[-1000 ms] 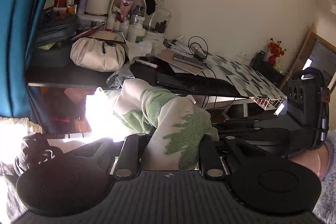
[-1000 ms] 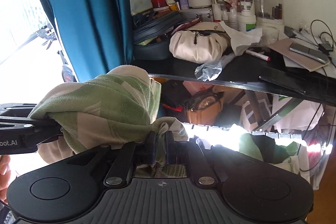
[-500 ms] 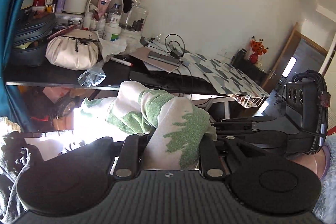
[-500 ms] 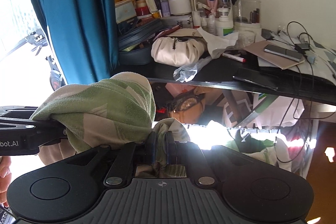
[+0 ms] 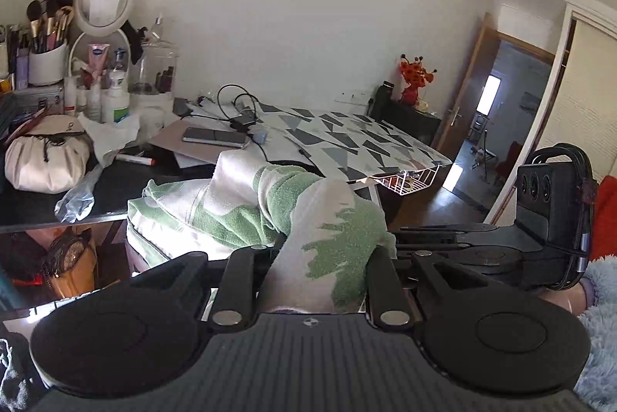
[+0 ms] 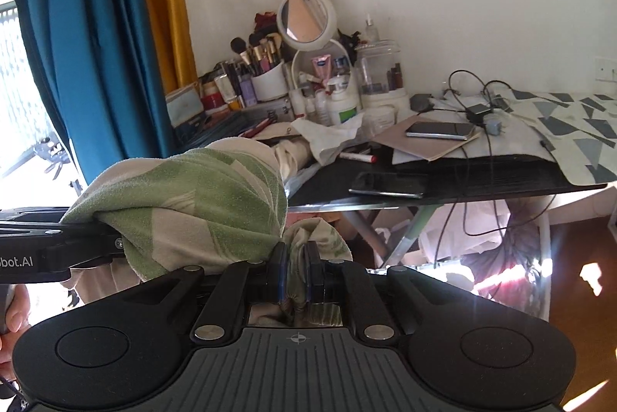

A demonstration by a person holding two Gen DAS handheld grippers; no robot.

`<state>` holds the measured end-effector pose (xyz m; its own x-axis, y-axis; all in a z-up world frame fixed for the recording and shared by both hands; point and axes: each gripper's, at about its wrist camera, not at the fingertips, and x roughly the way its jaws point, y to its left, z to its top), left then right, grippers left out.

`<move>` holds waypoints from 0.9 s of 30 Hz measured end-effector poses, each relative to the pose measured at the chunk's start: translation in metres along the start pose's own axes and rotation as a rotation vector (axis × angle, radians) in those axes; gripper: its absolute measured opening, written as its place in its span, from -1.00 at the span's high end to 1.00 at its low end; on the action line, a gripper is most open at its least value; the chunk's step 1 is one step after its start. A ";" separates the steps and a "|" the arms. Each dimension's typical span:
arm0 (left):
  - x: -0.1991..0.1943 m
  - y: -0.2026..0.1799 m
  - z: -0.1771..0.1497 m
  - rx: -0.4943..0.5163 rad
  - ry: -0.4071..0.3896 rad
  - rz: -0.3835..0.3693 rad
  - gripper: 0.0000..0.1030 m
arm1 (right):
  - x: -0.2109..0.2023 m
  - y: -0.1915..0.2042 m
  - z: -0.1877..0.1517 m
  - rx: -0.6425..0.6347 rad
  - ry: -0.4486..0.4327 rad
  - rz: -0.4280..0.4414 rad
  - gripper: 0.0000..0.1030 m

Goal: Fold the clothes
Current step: 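Carry the held pink-and-green shirt with both grippers toward the patterned table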

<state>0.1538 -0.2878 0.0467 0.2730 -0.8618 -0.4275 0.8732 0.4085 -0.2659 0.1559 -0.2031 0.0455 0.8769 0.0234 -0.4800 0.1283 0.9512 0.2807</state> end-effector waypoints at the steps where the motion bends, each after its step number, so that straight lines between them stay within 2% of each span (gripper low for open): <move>1: 0.010 -0.016 0.002 0.004 0.000 -0.005 0.63 | -0.010 -0.013 0.000 0.007 -0.010 -0.001 0.84; 5: 0.063 -0.089 0.010 0.030 0.028 -0.045 0.63 | -0.056 -0.075 -0.008 0.039 -0.054 -0.025 0.84; 9: 0.131 -0.171 0.015 0.053 0.080 -0.113 0.63 | -0.105 -0.138 -0.021 0.040 -0.095 -0.118 0.84; 12: 0.182 -0.241 0.015 0.087 0.113 -0.177 0.63 | -0.147 -0.188 -0.036 0.104 -0.119 -0.196 0.84; 16: 0.232 -0.322 0.010 0.124 0.138 -0.300 0.63 | -0.208 -0.245 -0.056 0.153 -0.143 -0.310 0.84; 22: 0.291 -0.423 0.005 0.222 0.184 -0.499 0.63 | -0.295 -0.304 -0.090 0.235 -0.208 -0.500 0.84; 27: 0.326 -0.477 -0.006 0.268 0.204 -0.641 0.63 | -0.351 -0.341 -0.115 0.311 -0.255 -0.637 0.84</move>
<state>-0.1762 -0.7621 0.0290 -0.3841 -0.8232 -0.4181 0.9124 -0.2692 -0.3083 -0.2487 -0.4997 0.0222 0.6644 -0.6102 -0.4315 0.7384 0.6250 0.2533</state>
